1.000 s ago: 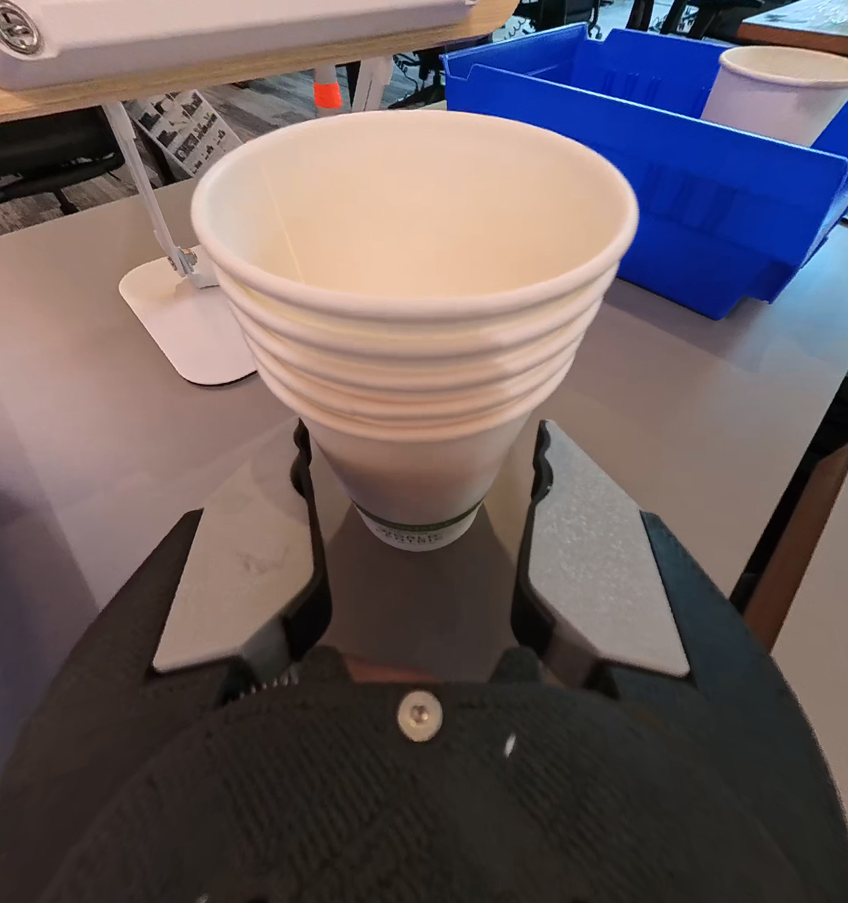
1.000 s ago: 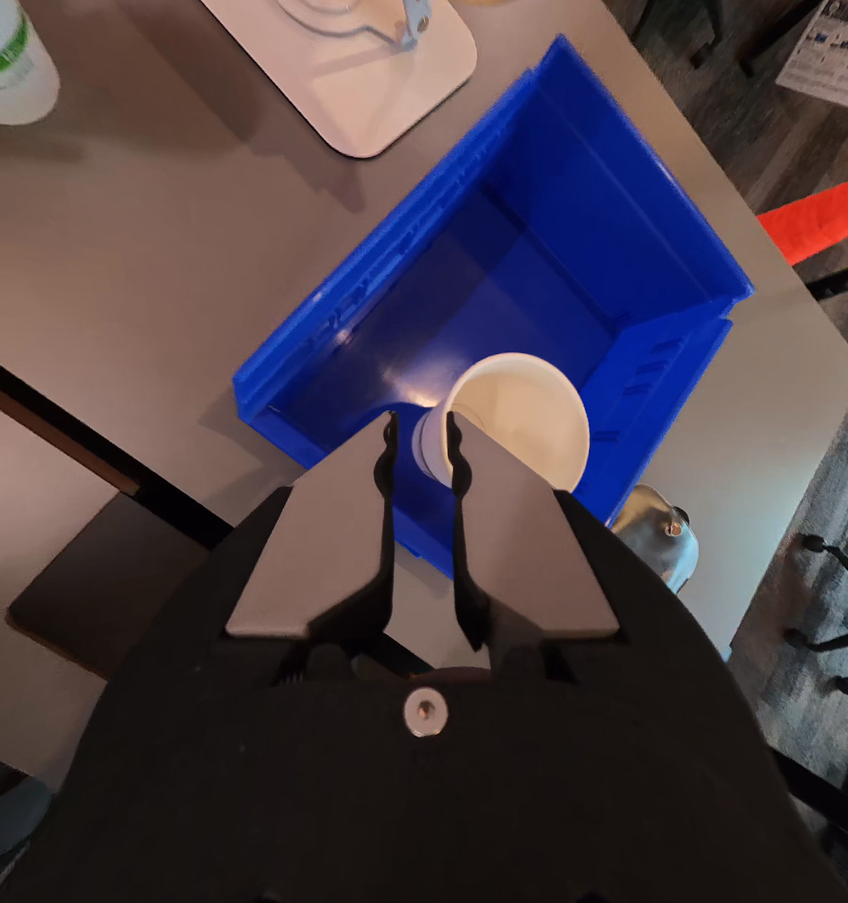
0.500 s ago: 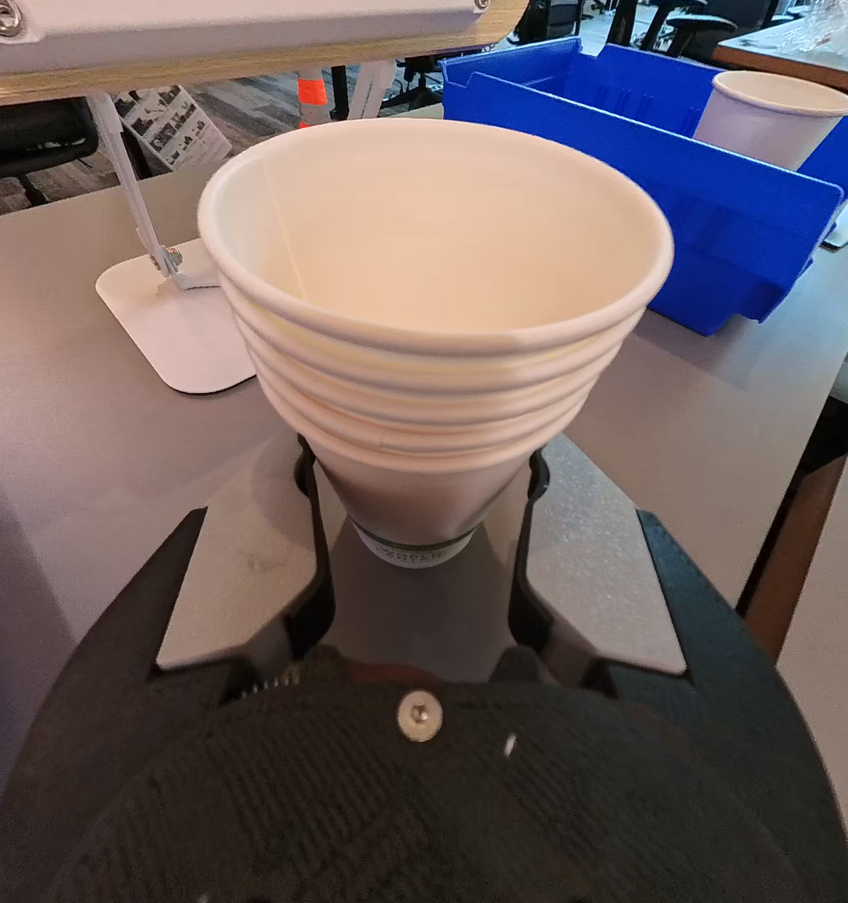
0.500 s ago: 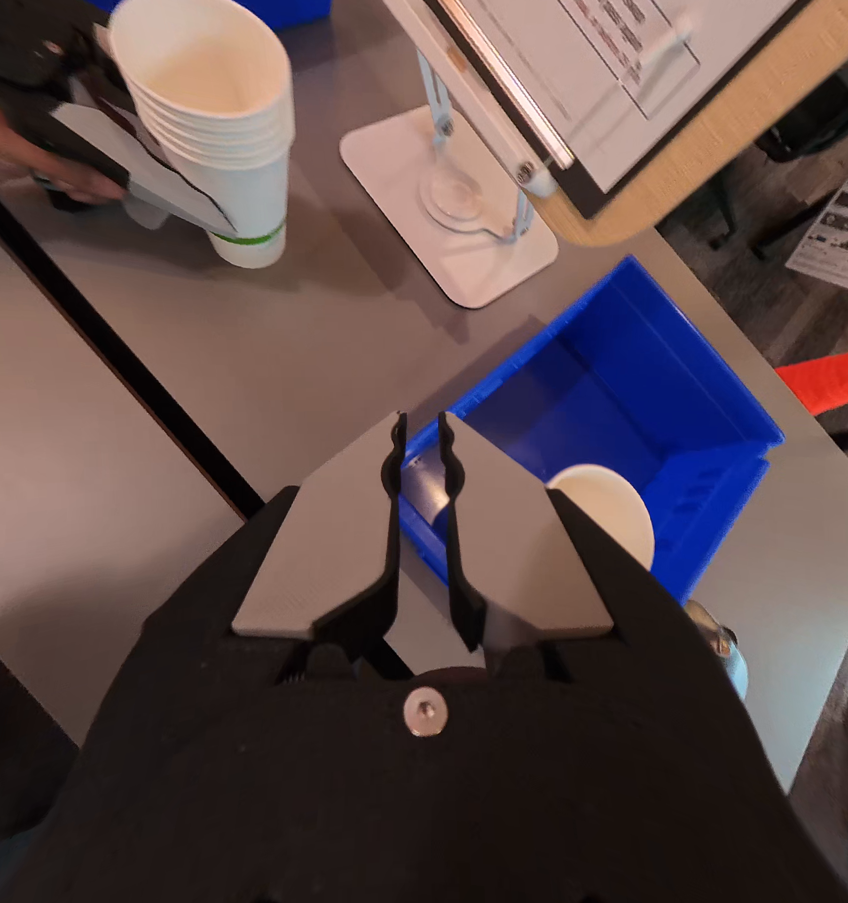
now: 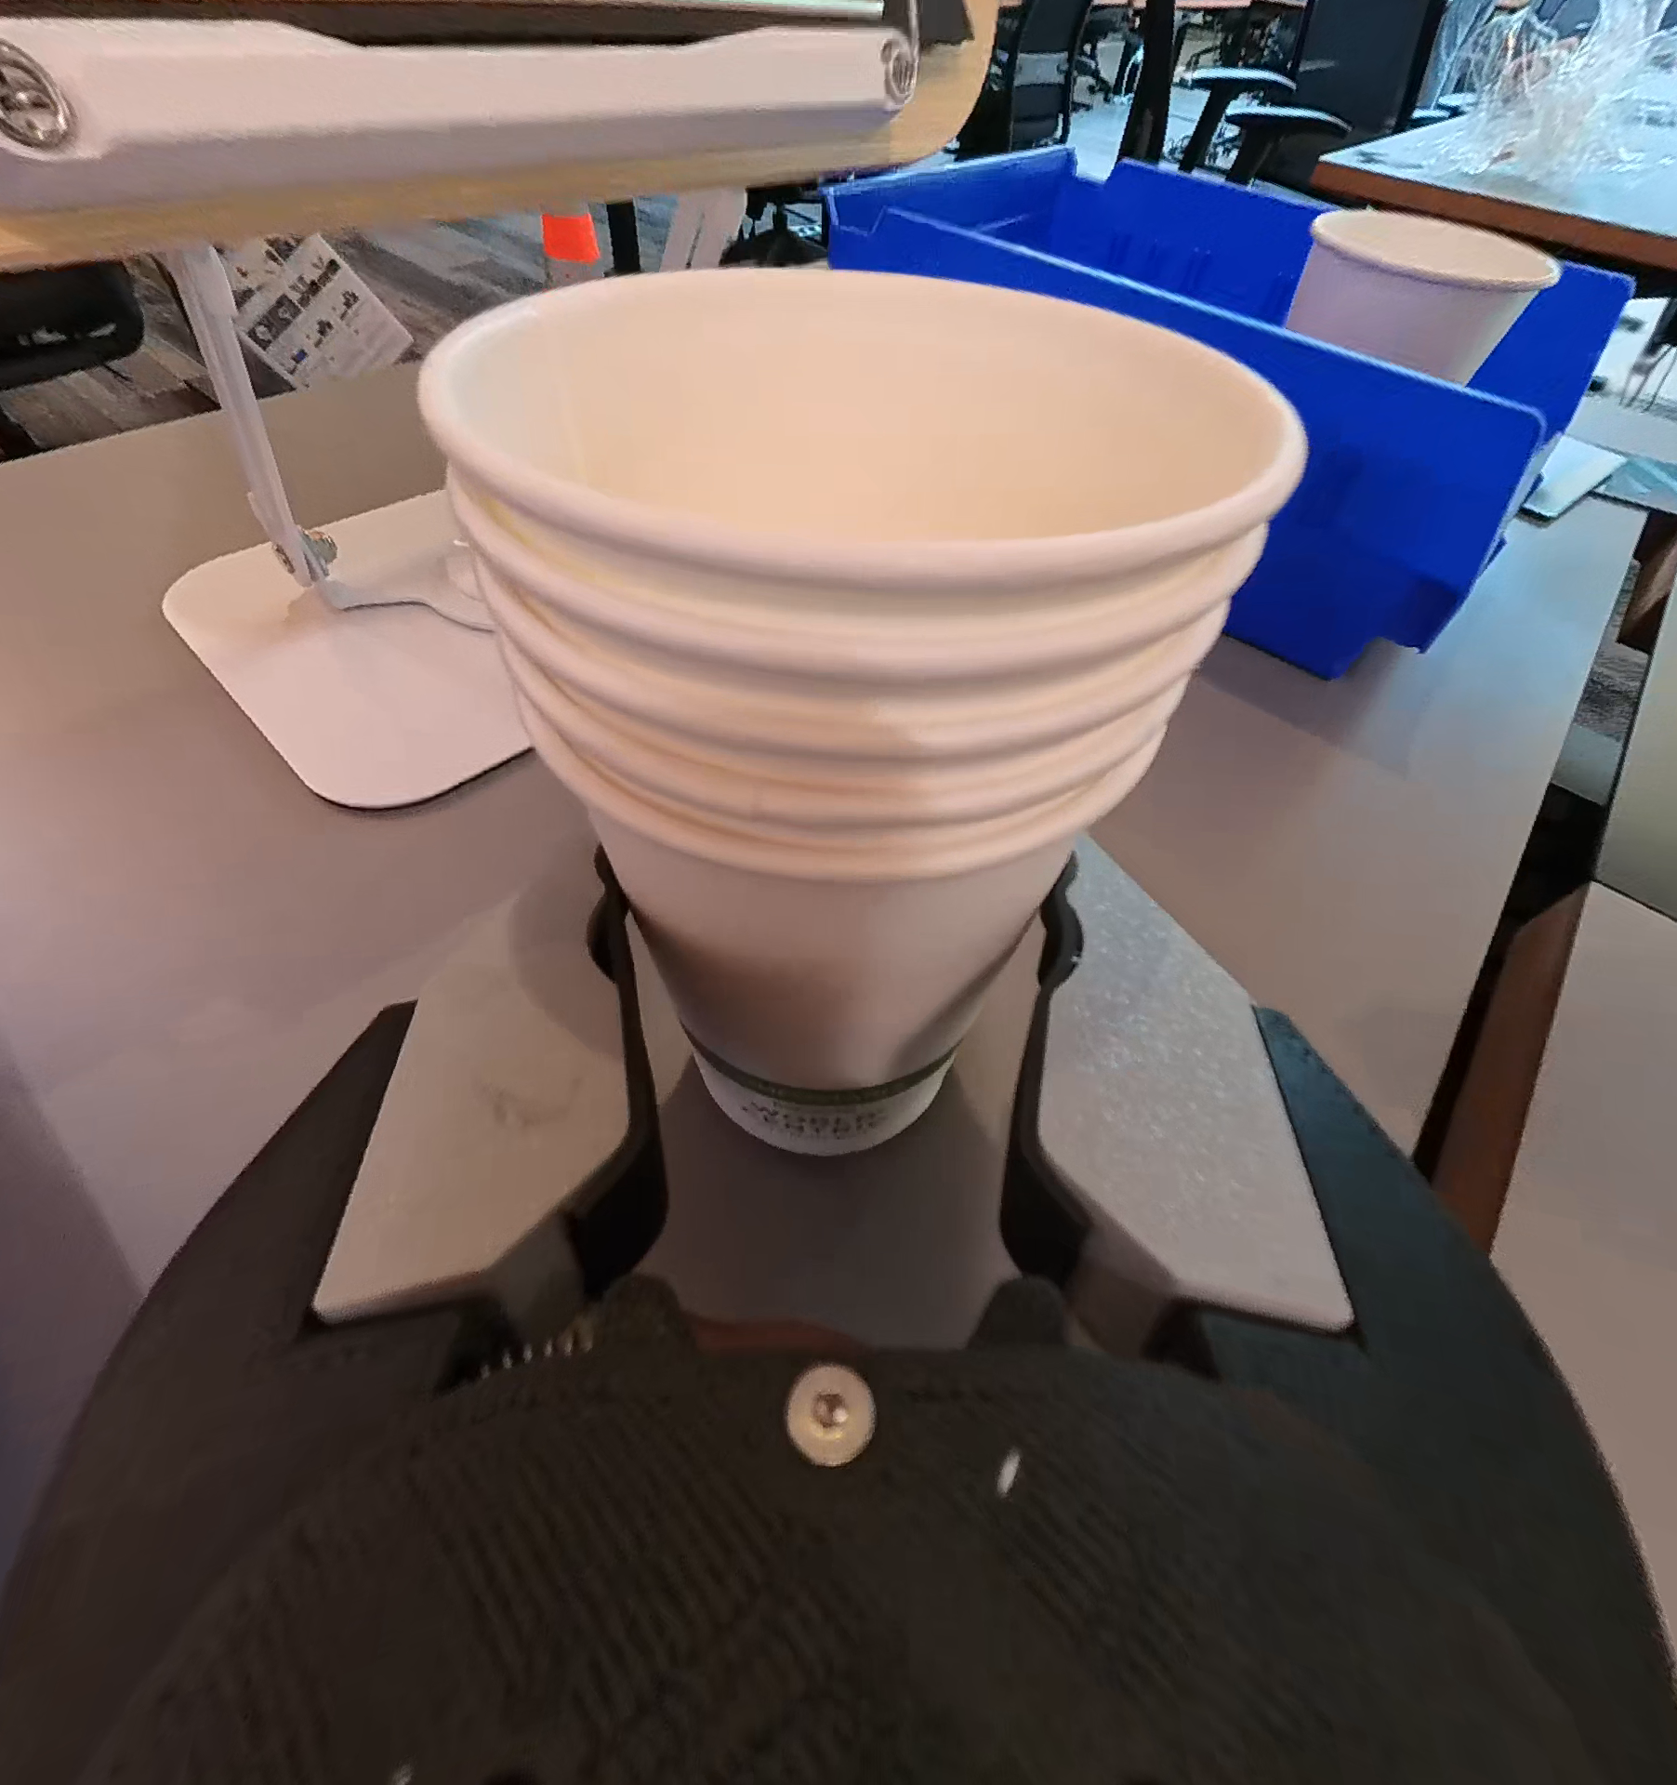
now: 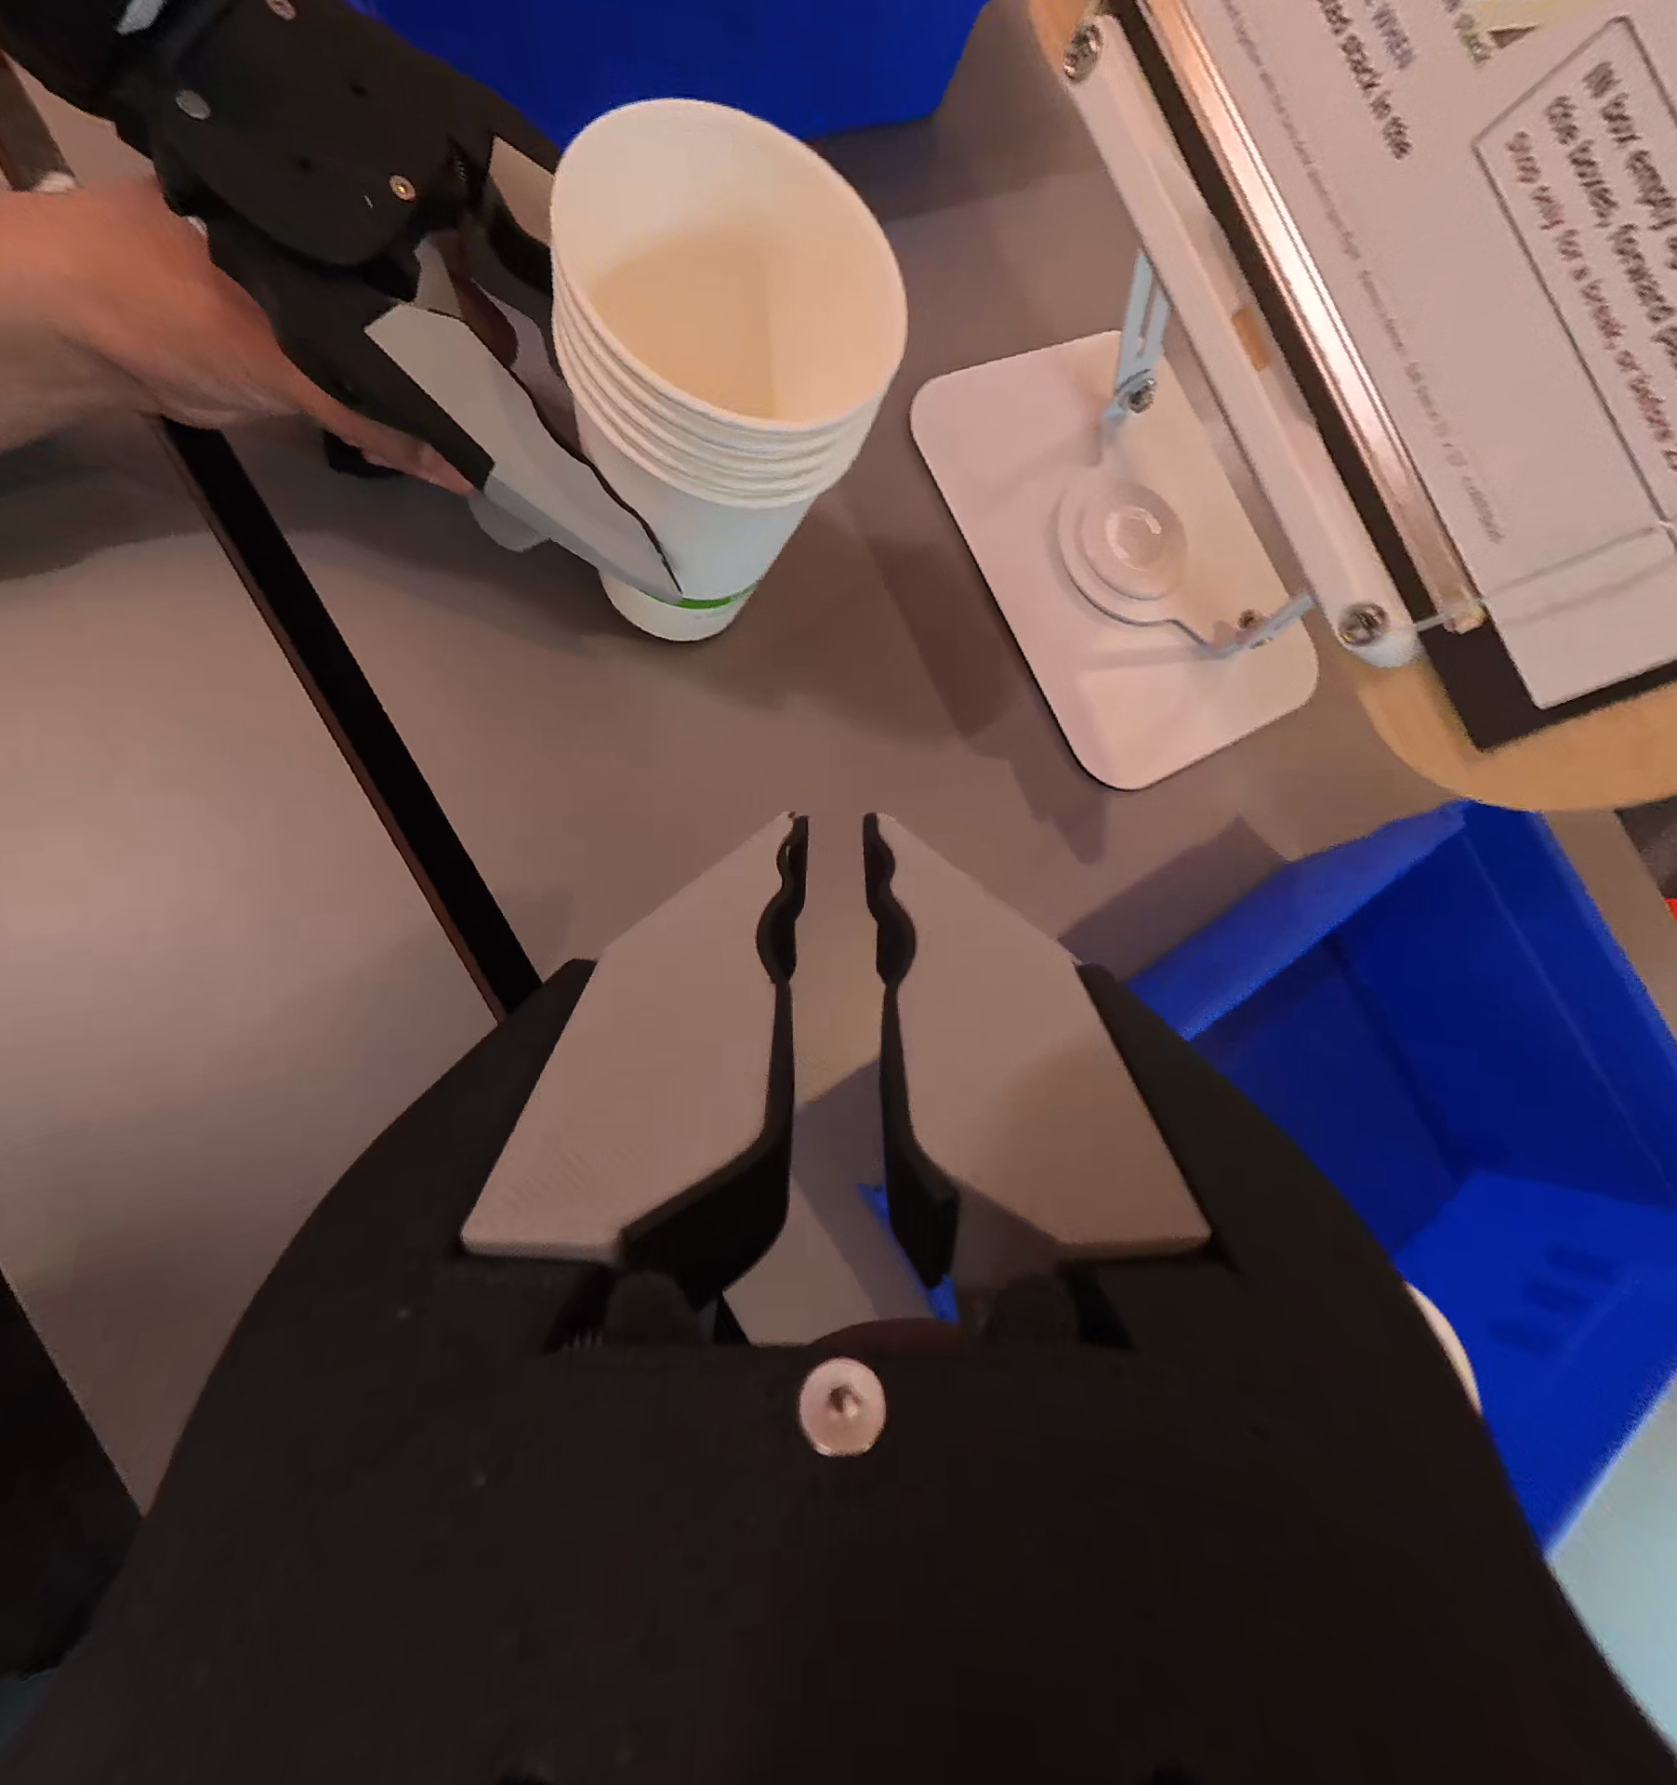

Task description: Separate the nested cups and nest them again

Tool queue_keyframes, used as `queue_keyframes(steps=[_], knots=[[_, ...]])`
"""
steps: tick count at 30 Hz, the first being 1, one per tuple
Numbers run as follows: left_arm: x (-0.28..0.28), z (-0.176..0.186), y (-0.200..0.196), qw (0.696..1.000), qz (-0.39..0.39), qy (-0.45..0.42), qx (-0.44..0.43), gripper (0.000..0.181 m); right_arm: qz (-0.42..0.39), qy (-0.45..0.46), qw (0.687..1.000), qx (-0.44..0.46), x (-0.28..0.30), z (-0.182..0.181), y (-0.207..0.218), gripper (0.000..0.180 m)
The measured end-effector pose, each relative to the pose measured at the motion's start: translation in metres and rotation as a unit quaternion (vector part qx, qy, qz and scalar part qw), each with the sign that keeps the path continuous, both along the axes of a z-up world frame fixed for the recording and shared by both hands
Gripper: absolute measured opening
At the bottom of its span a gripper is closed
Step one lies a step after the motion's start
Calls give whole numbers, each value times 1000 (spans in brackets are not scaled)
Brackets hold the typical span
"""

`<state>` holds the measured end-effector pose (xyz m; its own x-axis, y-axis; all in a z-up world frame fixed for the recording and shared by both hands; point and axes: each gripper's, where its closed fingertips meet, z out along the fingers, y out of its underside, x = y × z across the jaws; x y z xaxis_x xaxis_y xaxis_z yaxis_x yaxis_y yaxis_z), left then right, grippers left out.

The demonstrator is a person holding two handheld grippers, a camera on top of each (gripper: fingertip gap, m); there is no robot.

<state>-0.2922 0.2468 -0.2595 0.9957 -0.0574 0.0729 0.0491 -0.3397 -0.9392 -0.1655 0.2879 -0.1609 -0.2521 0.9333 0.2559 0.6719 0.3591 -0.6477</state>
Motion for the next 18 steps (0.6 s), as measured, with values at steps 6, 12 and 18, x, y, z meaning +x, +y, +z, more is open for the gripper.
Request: queue_keyframes(steps=[6,12,18], knots=[[15,22,-3,999,-26,4,35,86,30,5,999,-14,-29,1,-23,11],[24,28,-5,998,-40,20,45,86,45,27,999,-13,-58,21,-37,13],[26,30,-6,998,-45,20,49,86,59,25,998,-11,-73,23,-53,15]])
